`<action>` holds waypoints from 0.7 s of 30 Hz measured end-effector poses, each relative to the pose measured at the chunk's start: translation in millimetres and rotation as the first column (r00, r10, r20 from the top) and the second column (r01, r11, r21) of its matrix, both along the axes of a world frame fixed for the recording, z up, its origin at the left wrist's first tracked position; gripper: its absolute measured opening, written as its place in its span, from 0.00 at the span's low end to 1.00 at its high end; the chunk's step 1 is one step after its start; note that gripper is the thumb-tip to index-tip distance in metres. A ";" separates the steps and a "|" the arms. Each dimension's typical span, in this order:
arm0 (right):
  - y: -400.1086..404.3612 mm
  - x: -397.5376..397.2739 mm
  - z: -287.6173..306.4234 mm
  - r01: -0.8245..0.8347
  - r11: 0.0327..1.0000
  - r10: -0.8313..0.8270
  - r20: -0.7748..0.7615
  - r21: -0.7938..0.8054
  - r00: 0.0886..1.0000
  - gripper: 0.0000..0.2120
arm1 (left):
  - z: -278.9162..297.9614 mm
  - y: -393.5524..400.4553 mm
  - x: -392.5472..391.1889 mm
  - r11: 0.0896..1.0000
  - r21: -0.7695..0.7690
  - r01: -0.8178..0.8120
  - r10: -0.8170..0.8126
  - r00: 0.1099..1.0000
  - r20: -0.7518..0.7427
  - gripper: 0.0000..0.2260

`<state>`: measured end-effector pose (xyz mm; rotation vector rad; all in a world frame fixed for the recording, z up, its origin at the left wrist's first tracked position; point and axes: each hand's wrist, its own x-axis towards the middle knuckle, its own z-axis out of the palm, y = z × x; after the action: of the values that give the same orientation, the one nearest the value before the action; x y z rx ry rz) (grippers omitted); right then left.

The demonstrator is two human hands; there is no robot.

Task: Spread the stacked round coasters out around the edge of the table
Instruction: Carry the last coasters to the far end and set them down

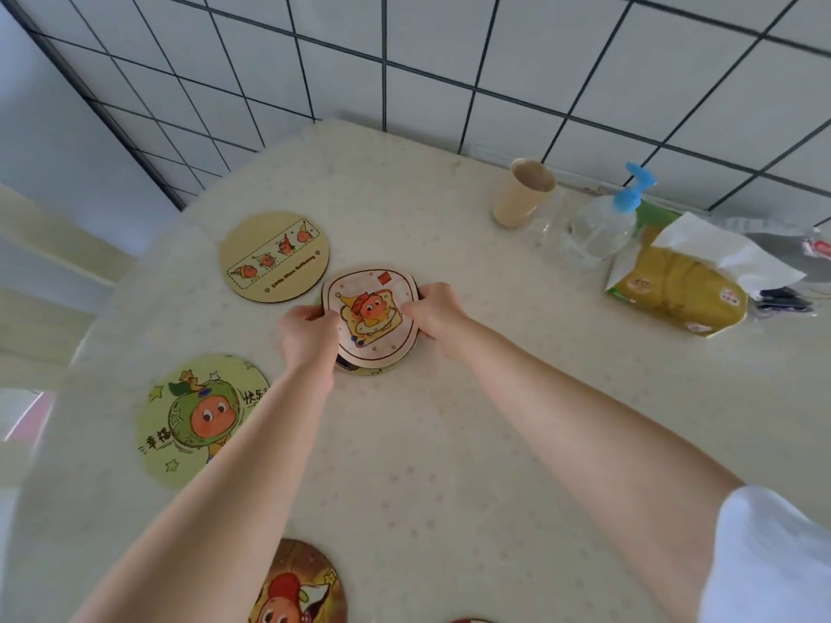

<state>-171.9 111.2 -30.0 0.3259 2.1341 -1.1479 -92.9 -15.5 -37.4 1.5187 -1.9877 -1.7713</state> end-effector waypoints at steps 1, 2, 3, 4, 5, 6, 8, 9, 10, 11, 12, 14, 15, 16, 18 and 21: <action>-2.7 0.8 0.5 -0.013 1.000 0.013 -0.026 -0.001 1.000 0.12 | 1.0 -2.1 1.2 1.000 -0.002 -0.028 0.028 1.000 0.000 0.10; -5.0 1.2 1.4 -0.023 1.000 0.024 -0.051 0.007 0.998 0.13 | -0.3 -5.5 2.0 0.999 -0.003 -0.050 0.050 0.999 0.002 0.11; -6.4 0.7 1.0 -0.036 0.999 0.037 -0.072 0.024 0.997 0.12 | -1.3 -8.5 3.4 0.998 0.003 -0.070 0.070 0.997 0.011 0.12; -7.6 0.0 0.2 -0.045 0.998 0.050 -0.089 0.050 0.995 0.11 | -2.8 -11.3 4.7 0.997 0.006 -0.075 0.074 0.997 0.027 0.12; -8.3 -0.7 -1.2 -0.058 0.995 0.066 -0.098 0.084 0.993 0.08 | -3.1 -12.3 6.3 0.997 0.012 -0.071 0.071 0.996 0.048 0.13; -8.7 -1.1 -2.6 -0.073 0.990 0.086 -0.102 0.122 0.991 0.05 | -4.7 -12.5 8.0 0.998 0.015 -0.064 0.063 0.996 0.065 0.14; -8.8 -2.1 -5.1 -0.101 0.978 0.124 -0.118 0.184 0.985 0.03 | -5.8 -9.3 9.0 0.998 0.012 -0.064 0.063 0.996 0.069 0.16; -8.1 -2.3 -5.6 -0.112 0.974 0.139 -0.128 0.198 0.982 0.01 | -5.3 -6.9 9.1 0.998 0.014 -0.068 0.067 0.996 0.060 0.15; -7.8 -2.4 -5.7 -0.113 0.973 0.143 -0.139 0.200 0.980 0.03 | -5.9 -5.2 8.4 0.997 0.020 -0.074 0.073 0.996 0.051 0.15; -7.4 -2.9 -5.0 -0.116 0.973 0.147 -0.147 0.198 0.978 0.04 | -5.2 -3.7 7.5 0.996 0.032 -0.087 0.086 0.995 0.042 0.15; -6.6 -3.7 -4.9 -0.117 0.974 0.147 -0.147 0.194 0.978 0.05 | -5.4 -2.9 6.7 0.994 0.037 -0.099 0.097 0.995 0.036 0.15; -5.5 -4.5 -4.5 -0.112 0.980 0.133 -0.125 0.164 0.983 0.06 | -5.4 -3.3 5.5 0.992 0.031 -0.122 0.121 0.992 0.036 0.15; -4.9 -5.1 -4.7 -0.096 0.986 0.112 -0.114 0.139 0.987 0.08 | -4.9 -3.5 5.5 0.990 0.034 -0.134 0.133 0.990 0.038 0.15; -4.8 -5.5 -4.9 -0.075 0.990 0.088 -0.111 0.122 0.990 0.09 | -5.2 -3.7 5.5 0.988 0.041 -0.146 0.145 0.989 0.038 0.14; -5.1 -6.0 -4.2 -0.034 0.994 0.047 -0.127 0.102 0.991 0.06 | -4.9 -3.5 5.8 0.983 0.078 -0.166 0.164 0.986 0.038 0.12; -5.5 -6.0 -3.2 0.033 0.999 -0.032 -0.125 0.004 0.992 0.04 | -4.1 -2.5 5.8 0.982 0.093 -0.165 0.164 0.986 0.024 0.09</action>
<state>-177.9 105.7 -33.1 0.2994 2.2491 -1.2088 -87.1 -18.0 -41.5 1.6761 -1.7496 -1.8151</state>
